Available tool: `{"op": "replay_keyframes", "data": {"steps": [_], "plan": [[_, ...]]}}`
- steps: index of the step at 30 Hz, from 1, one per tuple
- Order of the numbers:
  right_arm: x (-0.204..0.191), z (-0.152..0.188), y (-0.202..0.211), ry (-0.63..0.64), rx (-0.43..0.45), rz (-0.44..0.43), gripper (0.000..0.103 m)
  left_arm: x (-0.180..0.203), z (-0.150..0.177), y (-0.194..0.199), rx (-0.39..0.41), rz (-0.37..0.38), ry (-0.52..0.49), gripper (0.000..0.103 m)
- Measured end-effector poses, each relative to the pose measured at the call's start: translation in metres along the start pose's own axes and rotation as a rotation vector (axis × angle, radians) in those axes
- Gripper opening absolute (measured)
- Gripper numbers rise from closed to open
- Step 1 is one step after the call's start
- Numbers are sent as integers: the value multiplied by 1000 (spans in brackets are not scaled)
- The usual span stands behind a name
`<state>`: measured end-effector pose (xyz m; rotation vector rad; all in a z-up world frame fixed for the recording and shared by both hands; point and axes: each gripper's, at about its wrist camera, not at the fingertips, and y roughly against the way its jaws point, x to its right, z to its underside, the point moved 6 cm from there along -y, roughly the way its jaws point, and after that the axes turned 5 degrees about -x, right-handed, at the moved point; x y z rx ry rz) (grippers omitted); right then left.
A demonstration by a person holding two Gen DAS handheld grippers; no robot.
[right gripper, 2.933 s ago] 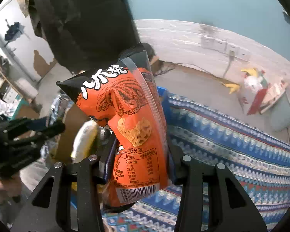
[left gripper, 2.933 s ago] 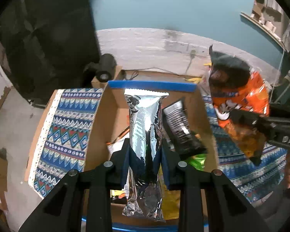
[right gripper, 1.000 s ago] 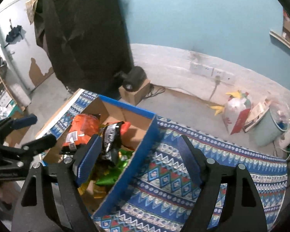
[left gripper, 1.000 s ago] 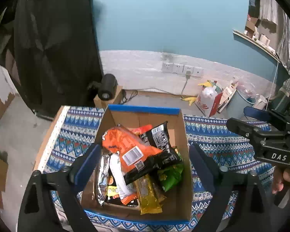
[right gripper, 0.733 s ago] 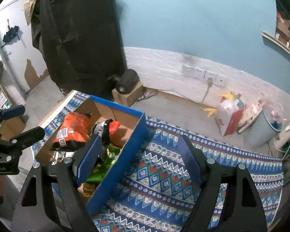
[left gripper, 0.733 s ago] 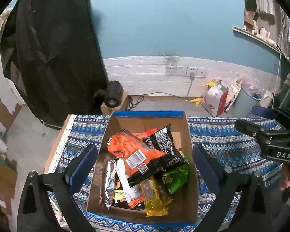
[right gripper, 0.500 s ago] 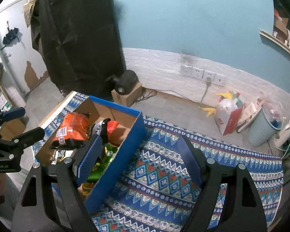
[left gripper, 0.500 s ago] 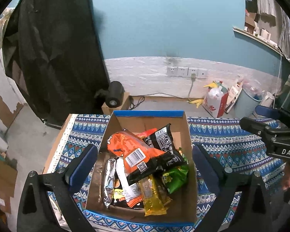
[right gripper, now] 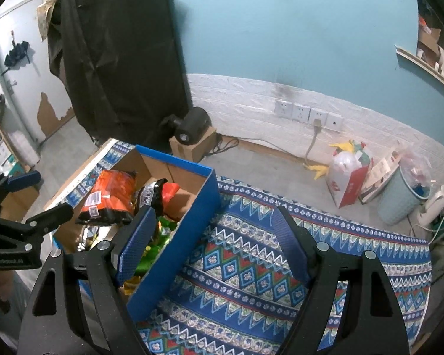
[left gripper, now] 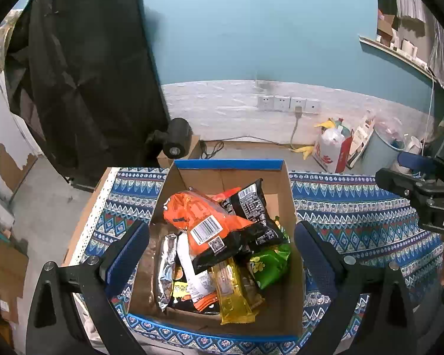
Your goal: Organize snacks
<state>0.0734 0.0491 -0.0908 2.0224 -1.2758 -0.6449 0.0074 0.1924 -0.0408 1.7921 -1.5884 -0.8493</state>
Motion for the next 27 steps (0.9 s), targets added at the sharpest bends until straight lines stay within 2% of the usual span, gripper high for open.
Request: {"op": "replay_keyframes", "data": {"steps": [27], "plan": [[-2, 2, -1, 5, -2, -2, 80, 0, 0, 0, -3, -5, 13, 99]]}}
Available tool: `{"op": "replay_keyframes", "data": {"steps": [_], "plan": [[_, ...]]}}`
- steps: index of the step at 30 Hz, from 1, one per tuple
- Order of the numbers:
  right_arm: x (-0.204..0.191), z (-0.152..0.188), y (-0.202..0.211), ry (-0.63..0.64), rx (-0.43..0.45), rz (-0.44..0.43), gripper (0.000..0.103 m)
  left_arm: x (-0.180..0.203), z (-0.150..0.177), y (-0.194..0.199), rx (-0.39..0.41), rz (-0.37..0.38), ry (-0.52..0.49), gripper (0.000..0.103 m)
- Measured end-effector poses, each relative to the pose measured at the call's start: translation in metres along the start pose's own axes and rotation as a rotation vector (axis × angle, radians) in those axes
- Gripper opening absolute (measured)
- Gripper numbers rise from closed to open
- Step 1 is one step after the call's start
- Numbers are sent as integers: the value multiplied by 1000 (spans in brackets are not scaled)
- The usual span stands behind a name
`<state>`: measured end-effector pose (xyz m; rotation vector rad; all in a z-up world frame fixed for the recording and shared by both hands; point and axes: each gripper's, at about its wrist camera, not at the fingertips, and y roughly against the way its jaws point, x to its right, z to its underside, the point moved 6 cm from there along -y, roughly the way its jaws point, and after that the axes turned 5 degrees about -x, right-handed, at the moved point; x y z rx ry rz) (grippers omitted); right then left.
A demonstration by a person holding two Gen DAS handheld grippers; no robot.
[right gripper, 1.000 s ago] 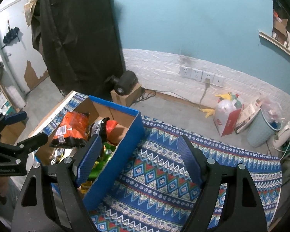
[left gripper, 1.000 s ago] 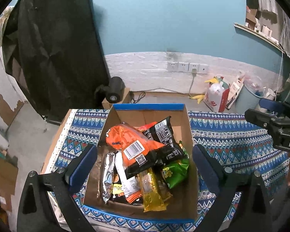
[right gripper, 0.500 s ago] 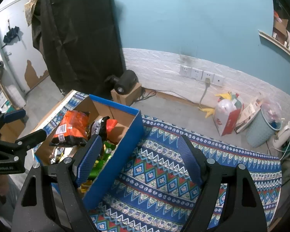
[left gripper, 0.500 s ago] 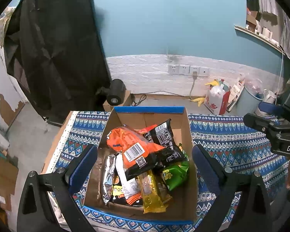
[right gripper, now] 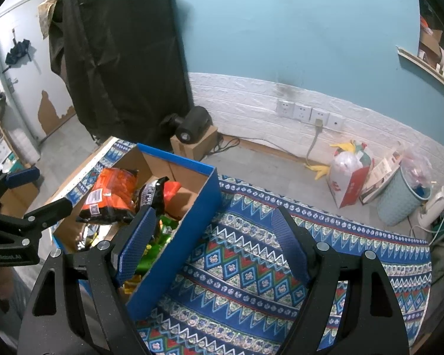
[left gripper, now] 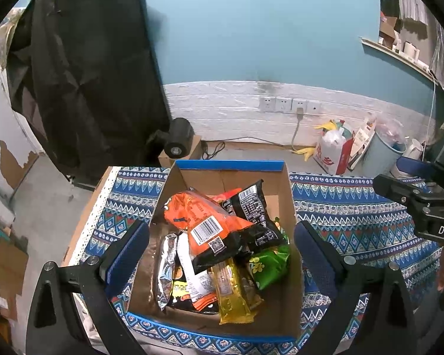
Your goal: Organize snacks
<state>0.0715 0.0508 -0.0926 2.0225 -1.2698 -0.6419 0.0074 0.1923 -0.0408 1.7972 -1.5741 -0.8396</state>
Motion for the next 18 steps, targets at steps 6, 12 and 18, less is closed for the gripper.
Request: {"op": "replay_keyframes", "data": {"steps": [6, 12, 18], "plan": [[-1, 0, -1, 3, 0, 0, 80, 3, 2, 0, -4, 3, -15, 99], [-3, 1, -1, 11, 0, -3, 80, 5, 3, 0, -6, 7, -23, 99], [-4, 1, -1, 12, -2, -2, 80, 5, 4, -1, -12, 7, -21, 99]]}}
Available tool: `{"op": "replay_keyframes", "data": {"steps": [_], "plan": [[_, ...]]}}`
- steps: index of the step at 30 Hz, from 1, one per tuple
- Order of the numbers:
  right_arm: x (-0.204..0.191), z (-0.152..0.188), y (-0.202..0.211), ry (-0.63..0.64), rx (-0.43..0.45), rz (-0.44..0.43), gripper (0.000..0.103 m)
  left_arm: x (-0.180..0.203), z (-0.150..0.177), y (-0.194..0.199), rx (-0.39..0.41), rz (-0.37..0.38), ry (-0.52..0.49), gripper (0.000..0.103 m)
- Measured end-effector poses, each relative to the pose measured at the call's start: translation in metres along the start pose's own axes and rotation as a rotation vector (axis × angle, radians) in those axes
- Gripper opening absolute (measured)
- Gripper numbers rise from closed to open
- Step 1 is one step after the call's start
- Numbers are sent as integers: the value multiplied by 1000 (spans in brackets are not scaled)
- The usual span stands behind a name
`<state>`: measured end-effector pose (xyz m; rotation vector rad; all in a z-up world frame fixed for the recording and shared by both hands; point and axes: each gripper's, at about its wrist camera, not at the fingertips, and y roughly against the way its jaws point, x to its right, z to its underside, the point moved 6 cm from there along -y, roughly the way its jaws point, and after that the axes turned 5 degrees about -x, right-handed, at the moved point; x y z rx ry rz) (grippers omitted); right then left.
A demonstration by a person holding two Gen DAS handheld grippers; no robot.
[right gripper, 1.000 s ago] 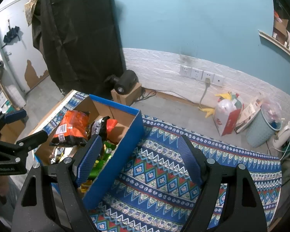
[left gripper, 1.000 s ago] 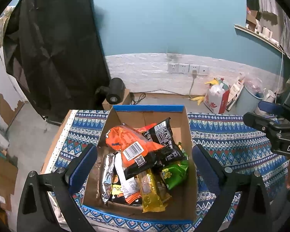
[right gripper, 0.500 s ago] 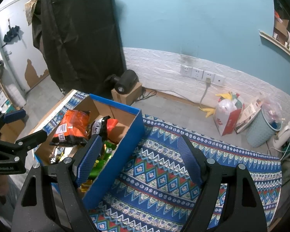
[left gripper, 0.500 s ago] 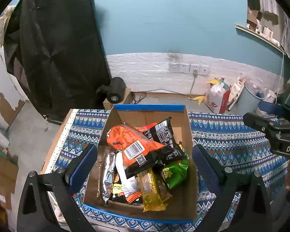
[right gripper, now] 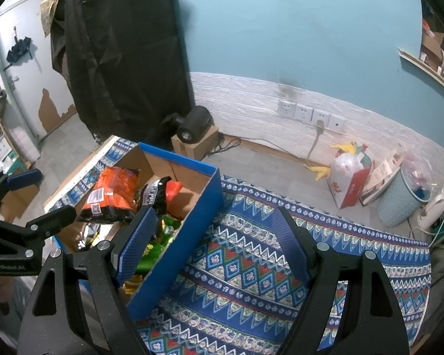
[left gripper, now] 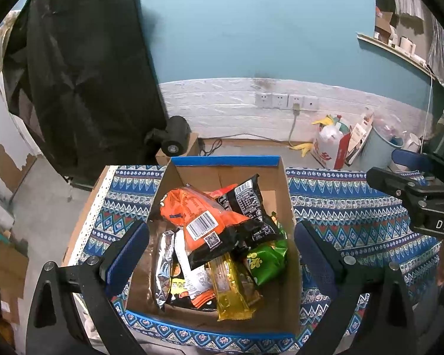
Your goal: Organize snacks
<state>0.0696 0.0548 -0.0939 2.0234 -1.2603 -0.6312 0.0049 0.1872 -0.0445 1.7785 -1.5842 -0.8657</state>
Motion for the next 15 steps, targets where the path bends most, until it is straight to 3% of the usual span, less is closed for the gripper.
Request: {"op": "replay_keyframes", "data": {"steps": [15], "plan": [[-1, 0, -1, 2, 0, 1, 80, 1, 2, -2, -13, 23, 10, 99]]}}
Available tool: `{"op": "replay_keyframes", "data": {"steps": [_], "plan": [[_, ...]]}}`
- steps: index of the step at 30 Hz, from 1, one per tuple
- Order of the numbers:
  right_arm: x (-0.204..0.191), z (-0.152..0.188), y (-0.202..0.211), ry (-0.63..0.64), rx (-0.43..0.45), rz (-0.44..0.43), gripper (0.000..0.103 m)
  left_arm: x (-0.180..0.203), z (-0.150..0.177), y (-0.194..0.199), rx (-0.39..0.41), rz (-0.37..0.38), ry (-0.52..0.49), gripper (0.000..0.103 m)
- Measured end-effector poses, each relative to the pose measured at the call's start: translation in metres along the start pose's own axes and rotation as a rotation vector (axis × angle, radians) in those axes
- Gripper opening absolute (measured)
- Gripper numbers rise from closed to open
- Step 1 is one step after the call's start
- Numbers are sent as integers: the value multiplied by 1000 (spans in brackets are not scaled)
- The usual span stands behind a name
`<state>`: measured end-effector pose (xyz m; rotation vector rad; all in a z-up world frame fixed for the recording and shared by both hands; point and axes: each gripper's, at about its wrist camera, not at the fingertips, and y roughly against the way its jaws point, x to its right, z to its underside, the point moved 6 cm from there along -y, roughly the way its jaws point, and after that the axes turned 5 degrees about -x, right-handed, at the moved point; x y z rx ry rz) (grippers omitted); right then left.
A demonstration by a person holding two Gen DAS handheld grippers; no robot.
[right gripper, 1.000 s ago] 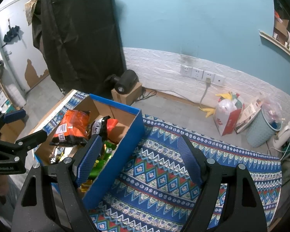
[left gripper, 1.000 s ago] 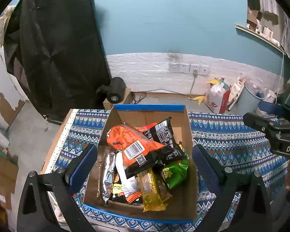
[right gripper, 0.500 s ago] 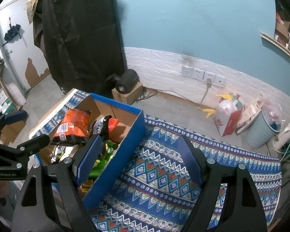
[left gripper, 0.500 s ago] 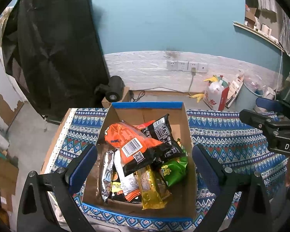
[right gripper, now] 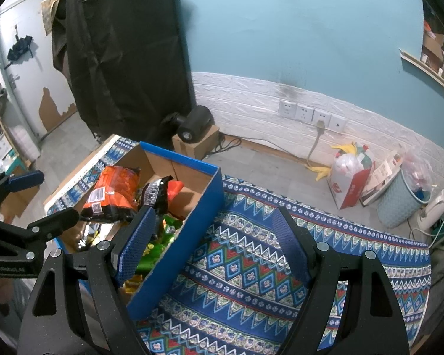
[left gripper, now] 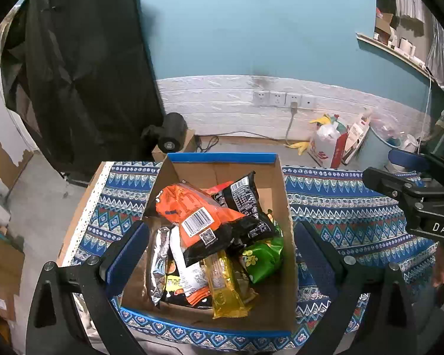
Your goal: Organize snacks
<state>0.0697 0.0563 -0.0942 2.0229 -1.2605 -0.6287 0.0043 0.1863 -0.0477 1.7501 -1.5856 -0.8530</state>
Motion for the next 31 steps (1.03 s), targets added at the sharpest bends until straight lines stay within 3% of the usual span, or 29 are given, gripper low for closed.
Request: {"op": "replay_keyframes", "data": {"steps": [31], "plan": [[-2, 1, -1, 2, -3, 2, 80, 3, 1, 1, 13, -3, -4, 99]]}}
